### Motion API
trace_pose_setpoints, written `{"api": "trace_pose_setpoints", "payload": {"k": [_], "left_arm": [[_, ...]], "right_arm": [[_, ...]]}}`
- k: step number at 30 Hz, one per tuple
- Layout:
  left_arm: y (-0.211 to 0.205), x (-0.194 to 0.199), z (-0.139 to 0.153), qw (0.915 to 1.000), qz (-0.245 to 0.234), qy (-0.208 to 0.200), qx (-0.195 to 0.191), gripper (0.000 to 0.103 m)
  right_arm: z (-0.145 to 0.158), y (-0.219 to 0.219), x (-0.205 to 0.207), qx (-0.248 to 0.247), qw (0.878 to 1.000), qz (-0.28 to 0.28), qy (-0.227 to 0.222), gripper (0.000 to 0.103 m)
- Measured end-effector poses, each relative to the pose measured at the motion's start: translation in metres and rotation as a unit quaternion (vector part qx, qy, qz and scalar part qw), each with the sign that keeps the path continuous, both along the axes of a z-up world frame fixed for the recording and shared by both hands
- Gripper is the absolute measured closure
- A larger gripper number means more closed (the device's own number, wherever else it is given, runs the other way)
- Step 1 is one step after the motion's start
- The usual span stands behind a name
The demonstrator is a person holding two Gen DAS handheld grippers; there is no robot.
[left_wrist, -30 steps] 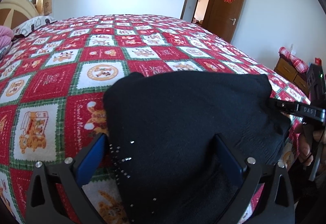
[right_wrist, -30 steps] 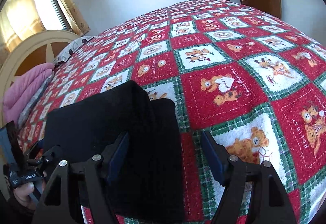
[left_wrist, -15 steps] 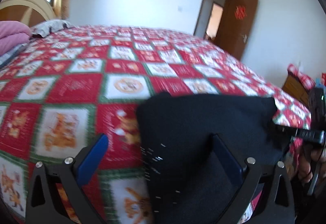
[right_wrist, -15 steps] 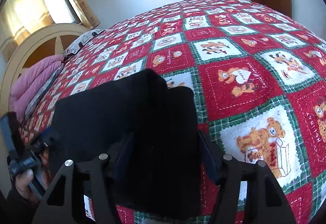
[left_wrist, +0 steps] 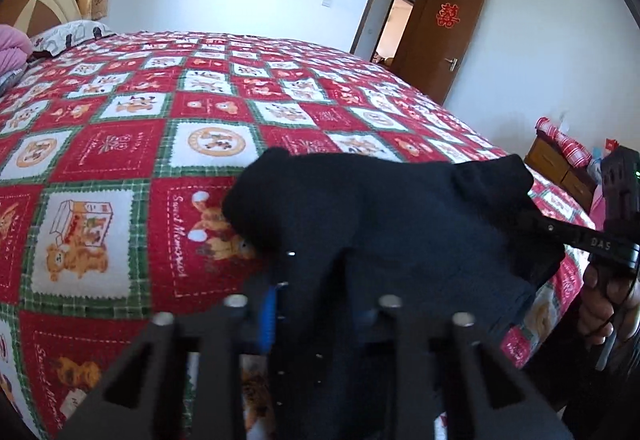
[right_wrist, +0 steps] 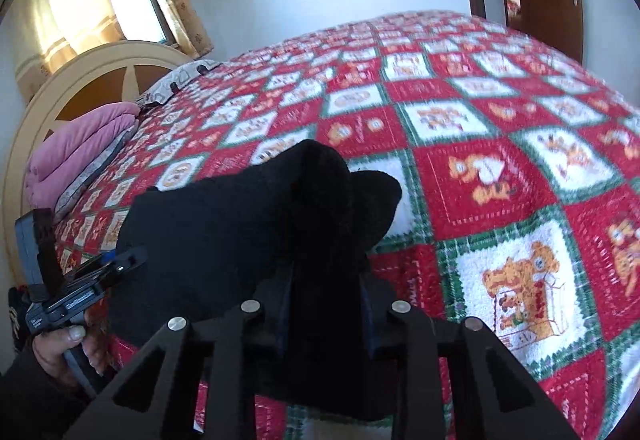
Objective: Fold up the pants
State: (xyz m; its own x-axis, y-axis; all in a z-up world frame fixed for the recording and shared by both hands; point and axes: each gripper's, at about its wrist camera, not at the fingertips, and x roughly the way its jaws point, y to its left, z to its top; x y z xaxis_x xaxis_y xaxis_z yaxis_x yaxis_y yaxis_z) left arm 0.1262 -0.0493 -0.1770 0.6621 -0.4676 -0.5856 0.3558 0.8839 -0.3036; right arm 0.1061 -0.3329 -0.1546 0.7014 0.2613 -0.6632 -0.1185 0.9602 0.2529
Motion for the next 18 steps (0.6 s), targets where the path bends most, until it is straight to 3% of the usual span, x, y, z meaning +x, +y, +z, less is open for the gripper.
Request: {"api": "trace_pose_setpoints", "payload": {"k": [3, 9, 14, 18], "left_arm": [[0.011, 0.001, 0.007, 0.9998, 0.003, 0.000, -0.020, 0.091], [0.041, 0.009, 0.028, 0.9988, 0.033, -0.021, -0.031, 0.092], [0.083, 0.021, 0.049, 0.9956, 0.077, -0.047, -0.025, 0.092], [0.123, 0.037, 0.063, 0.9908, 0.118, -0.066, -0.005, 0.092]], "right_arm": [[0.018, 0.010, -0.004, -0.003, 1.000, 0.008, -0.020, 0.076], [0.054, 0.045, 0.014, -0.025, 0.997, 0.051, -0.042, 0.077], [0.076, 0.083, 0.054, -0.039, 0.993, 0.092, -0.059, 0.077], [0.087, 0.127, 0.108, -0.020, 0.990, 0.130, -0.058, 0.077]]}}
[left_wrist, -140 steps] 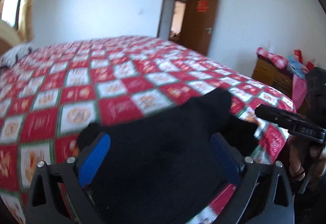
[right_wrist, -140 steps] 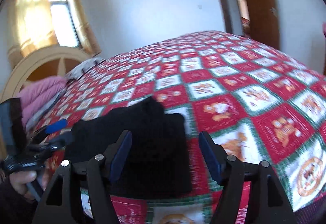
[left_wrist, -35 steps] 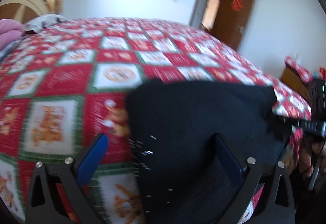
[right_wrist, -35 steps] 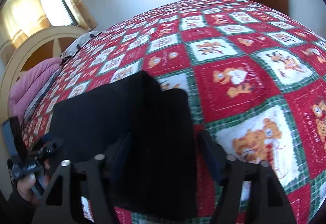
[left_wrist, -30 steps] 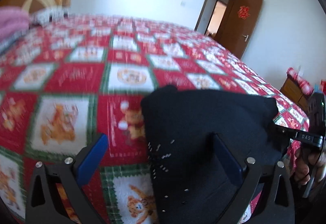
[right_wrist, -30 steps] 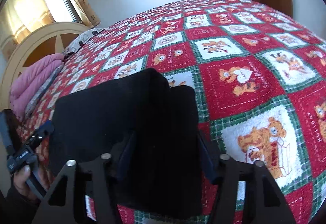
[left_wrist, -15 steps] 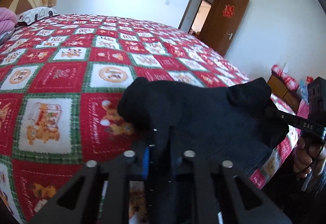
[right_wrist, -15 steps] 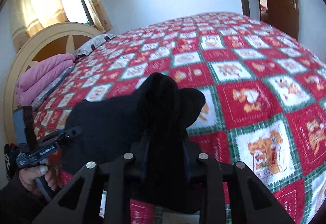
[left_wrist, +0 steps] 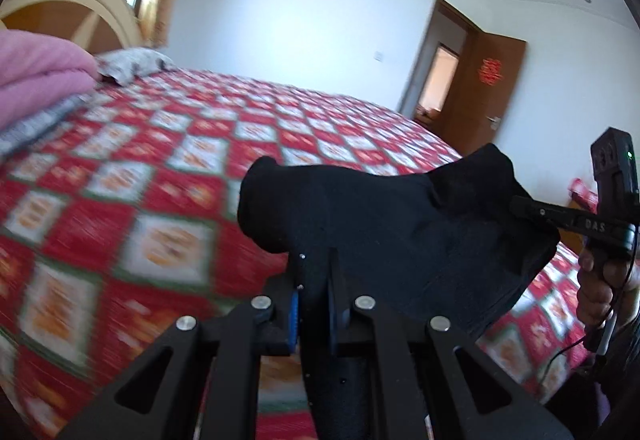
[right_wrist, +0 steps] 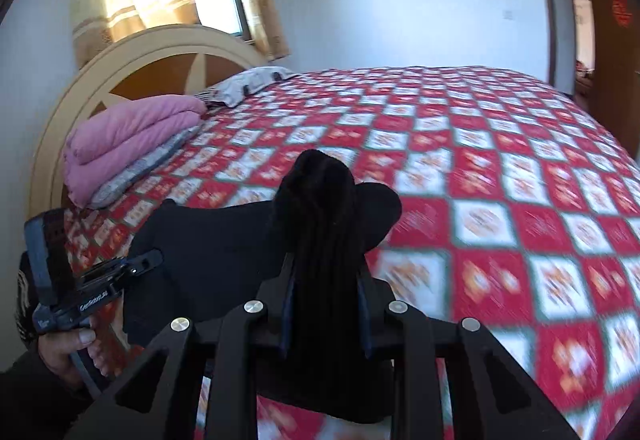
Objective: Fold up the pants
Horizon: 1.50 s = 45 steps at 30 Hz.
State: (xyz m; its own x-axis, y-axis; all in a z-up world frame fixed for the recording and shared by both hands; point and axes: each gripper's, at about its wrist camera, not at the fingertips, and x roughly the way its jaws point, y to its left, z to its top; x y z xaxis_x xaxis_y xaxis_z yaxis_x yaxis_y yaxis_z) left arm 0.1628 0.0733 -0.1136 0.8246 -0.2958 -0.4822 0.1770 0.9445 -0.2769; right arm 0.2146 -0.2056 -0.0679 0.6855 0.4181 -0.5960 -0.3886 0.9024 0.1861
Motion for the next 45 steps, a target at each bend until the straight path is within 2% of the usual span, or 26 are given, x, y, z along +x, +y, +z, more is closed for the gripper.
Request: {"api": "trace_pose_setpoints", "payload": {"k": [6, 11, 12, 14, 15, 16, 18, 20, 22, 23, 28, 35, 39, 41, 45], "left_arm": [[0.061, 0.032, 0.000, 0.9973, 0.067, 0.005, 0.030, 0.092], [0.085, 0.053, -0.030, 0.9943, 0.085, 0.043, 0.049, 0.088], [0.086, 0.056, -0.040, 0.9934, 0.083, 0.057, 0.054, 0.083], [0.086, 0.058, -0.053, 0.9901, 0.096, 0.074, 0.072, 0.065], [0.086, 0.057, -0.057, 0.9875, 0.110, 0.075, 0.084, 0.039], [0.086, 0.055, -0.061, 0.9852, 0.122, 0.075, 0.094, 0.021], [0.085, 0.053, -0.065, 0.9832, 0.133, 0.072, 0.102, 0.009], [0.087, 0.055, -0.067, 0.9841, 0.129, 0.077, 0.095, 0.008], [0.089, 0.056, -0.068, 0.9824, 0.136, 0.086, 0.095, 0.000], [0.091, 0.058, -0.070, 0.9818, 0.140, 0.090, 0.092, 0.000], [0.095, 0.056, -0.071, 0.9835, 0.139, 0.092, 0.071, 0.000], [0.094, 0.043, -0.066, 0.9802, 0.157, 0.094, 0.077, 0.000], [0.094, 0.037, -0.064, 0.9793, 0.157, 0.098, 0.081, 0.000], [0.093, 0.032, -0.059, 0.9785, 0.160, 0.098, 0.085, 0.000], [0.086, 0.015, -0.040, 0.9762, 0.173, 0.078, 0.104, 0.000]], "right_arm": [[-0.004, 0.075, 0.070, 0.020, 0.999, 0.042, 0.017, 0.077], [-0.034, 0.121, 0.112, 0.017, 0.996, 0.060, 0.057, 0.077], [-0.043, 0.128, 0.120, 0.013, 0.996, 0.059, 0.065, 0.077], [-0.056, 0.130, 0.129, 0.010, 0.996, 0.055, 0.076, 0.076], [-0.063, 0.127, 0.134, 0.017, 0.995, 0.053, 0.086, 0.075], [-0.069, 0.122, 0.139, 0.026, 0.994, 0.049, 0.096, 0.073], [-0.082, 0.111, 0.149, 0.040, 0.991, 0.036, 0.119, 0.069], [-0.097, 0.098, 0.158, 0.057, 0.988, 0.022, 0.144, 0.062], [-0.107, 0.095, 0.164, 0.064, 0.985, 0.021, 0.160, 0.059], [-0.109, 0.096, 0.166, 0.060, 0.985, 0.019, 0.161, 0.051], [-0.119, 0.095, 0.169, 0.056, 0.985, 0.004, 0.161, 0.040], [-0.107, 0.073, 0.162, 0.075, 0.987, -0.015, 0.143, 0.036], [-0.086, 0.056, 0.154, 0.056, 0.991, -0.048, 0.112, 0.036], [-0.081, 0.049, 0.151, 0.061, 0.990, -0.053, 0.112, 0.036], [-0.066, 0.046, 0.131, 0.046, 0.993, -0.055, 0.094, 0.036]]}}
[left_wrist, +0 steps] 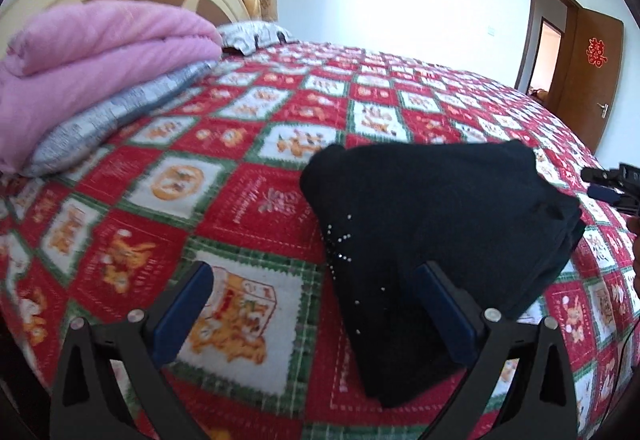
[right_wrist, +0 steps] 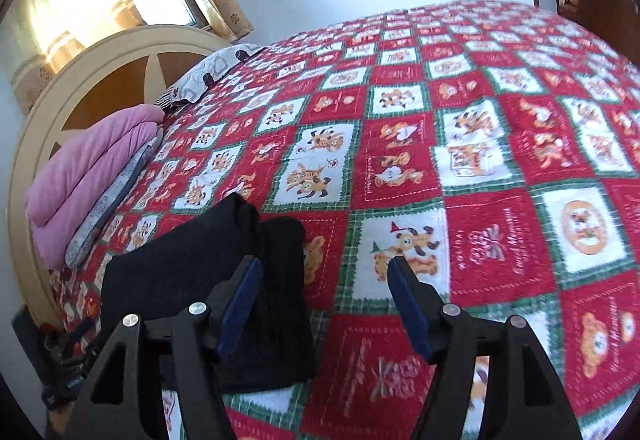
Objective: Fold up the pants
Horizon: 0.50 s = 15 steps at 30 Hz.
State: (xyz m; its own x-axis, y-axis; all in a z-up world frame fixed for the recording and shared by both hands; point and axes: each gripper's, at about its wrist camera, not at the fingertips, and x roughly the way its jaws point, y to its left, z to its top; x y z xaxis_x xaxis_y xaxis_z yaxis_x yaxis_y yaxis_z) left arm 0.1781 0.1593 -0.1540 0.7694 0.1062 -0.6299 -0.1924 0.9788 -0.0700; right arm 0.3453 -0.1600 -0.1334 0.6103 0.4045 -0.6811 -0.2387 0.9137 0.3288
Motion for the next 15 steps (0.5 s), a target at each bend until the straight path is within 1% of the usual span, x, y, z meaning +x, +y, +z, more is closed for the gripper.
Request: {"api": "trace_pose_setpoints", "payload": {"k": [3, 6, 10, 15], "left_arm": [[-0.008, -0.019, 0.021, 0.9995, -0.001, -0.032, 0.003, 0.000], [-0.019, -0.038, 0.039, 0.9984, -0.005, -0.055, -0.001, 0.000], [-0.035, -0.058, 0.060, 0.9964, -0.018, -0.082, -0.013, 0.000], [-0.053, -0.082, 0.078, 0.9936, -0.034, -0.107, -0.016, 0.000]], "right_arm": [[0.015, 0.004, -0.032, -0.014, 1.000, 0.009, -0.025, 0.036], [0.030, 0.010, -0.067, -0.026, 0.998, 0.019, -0.054, 0.036], [0.053, 0.013, -0.122, -0.030, 0.995, 0.024, -0.096, 0.036], [0.077, 0.009, -0.182, -0.043, 0.988, 0.020, -0.147, 0.034]]}}
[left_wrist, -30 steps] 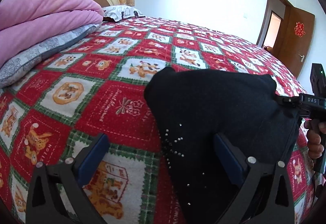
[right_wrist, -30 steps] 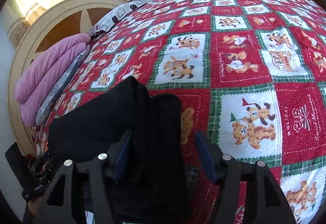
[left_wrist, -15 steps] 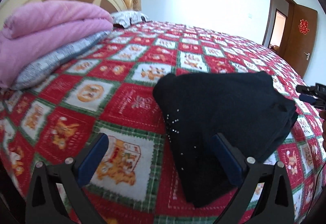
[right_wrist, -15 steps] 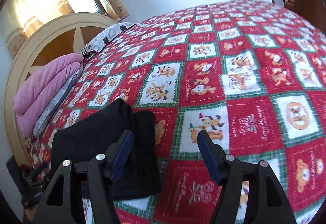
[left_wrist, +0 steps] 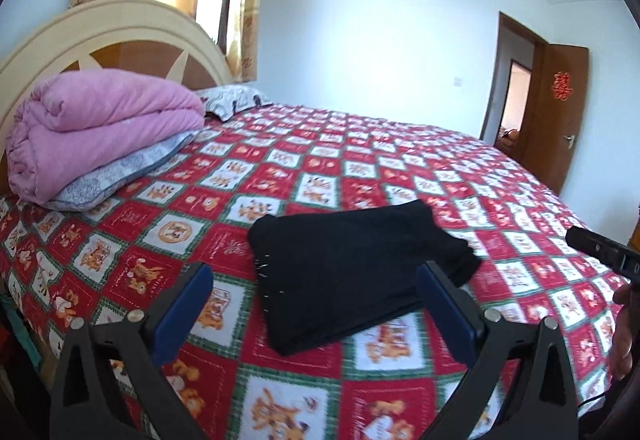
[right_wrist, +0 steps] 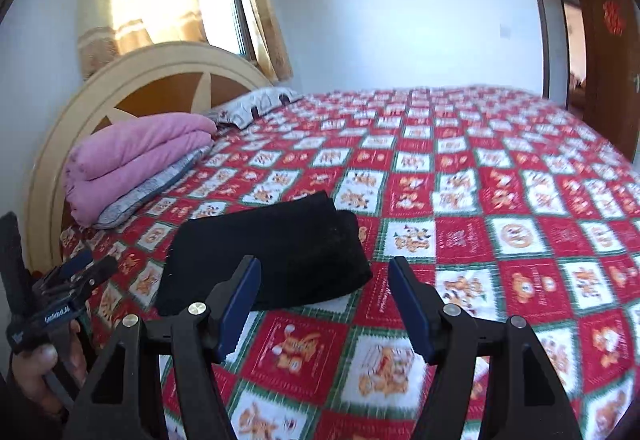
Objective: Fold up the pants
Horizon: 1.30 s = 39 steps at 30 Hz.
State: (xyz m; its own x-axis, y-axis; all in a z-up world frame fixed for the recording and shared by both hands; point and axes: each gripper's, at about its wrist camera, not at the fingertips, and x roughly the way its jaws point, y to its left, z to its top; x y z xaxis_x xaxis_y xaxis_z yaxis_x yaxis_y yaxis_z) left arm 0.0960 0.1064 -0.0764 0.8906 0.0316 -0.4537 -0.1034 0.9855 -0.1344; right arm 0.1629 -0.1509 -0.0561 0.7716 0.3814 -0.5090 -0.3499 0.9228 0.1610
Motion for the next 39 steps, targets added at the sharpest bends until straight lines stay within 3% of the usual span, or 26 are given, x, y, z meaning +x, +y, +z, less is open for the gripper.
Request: {"api": "trace_pose_setpoints", "payload": {"k": [6, 14, 39], "left_arm": [[-0.012, -0.023, 0.013, 0.9997, -0.005, -0.020, 0.013, 0.000], [-0.013, -0.039, 0.024, 0.9992, 0.007, -0.038, 0.016, 0.000], [-0.020, -0.051, 0.028, 0.9987, 0.007, -0.047, 0.019, 0.000]], "right_arm": [[0.017, -0.001, -0.046, -0.008, 0.999, 0.006, -0.034, 0.032], [0.018, 0.003, -0.081, -0.008, 0.999, 0.017, -0.043, 0.030], [0.021, 0.004, -0.113, -0.013, 0.997, 0.027, -0.067, 0.029]]}}
